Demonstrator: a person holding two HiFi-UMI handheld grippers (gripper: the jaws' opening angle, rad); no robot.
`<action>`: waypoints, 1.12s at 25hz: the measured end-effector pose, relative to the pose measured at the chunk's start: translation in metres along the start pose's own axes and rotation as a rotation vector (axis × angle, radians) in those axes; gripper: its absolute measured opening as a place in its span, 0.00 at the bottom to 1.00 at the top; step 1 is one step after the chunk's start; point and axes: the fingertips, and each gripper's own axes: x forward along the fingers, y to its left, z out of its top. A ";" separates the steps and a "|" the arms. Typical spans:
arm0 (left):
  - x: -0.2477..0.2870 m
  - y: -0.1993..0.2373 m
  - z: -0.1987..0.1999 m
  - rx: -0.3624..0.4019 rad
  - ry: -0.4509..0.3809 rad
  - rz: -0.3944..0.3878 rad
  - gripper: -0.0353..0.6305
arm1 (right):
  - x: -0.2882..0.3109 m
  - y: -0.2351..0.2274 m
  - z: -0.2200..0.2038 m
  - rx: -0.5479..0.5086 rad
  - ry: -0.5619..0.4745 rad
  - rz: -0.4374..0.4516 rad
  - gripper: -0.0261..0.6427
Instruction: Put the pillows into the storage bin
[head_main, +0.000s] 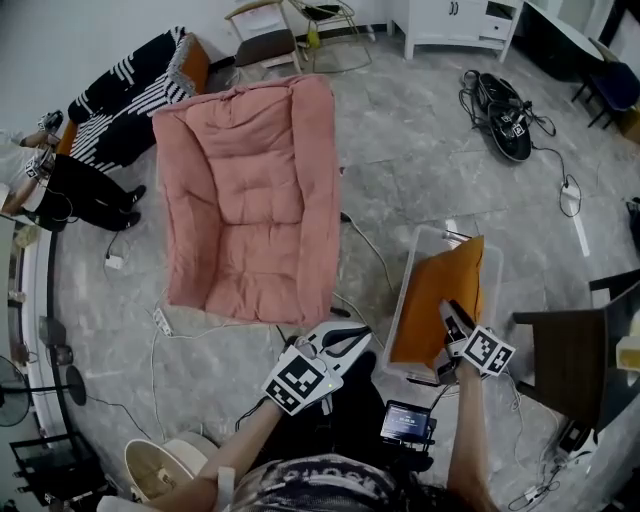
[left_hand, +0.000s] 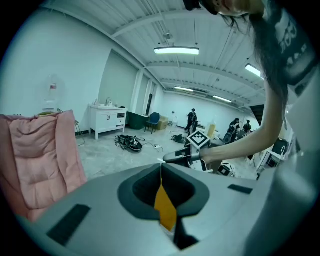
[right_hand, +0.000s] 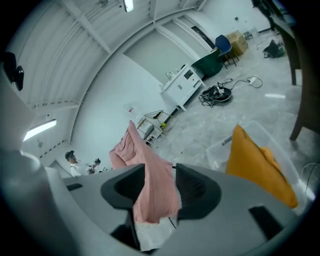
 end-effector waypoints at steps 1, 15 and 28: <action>-0.004 0.001 -0.001 -0.005 -0.003 0.011 0.07 | 0.001 0.011 -0.002 -0.025 0.009 0.020 0.33; -0.152 0.036 -0.034 -0.095 -0.075 0.230 0.07 | 0.031 0.239 -0.118 -0.419 0.206 0.343 0.33; -0.375 0.047 -0.134 -0.132 -0.175 0.301 0.07 | 0.019 0.442 -0.327 -0.532 0.226 0.510 0.24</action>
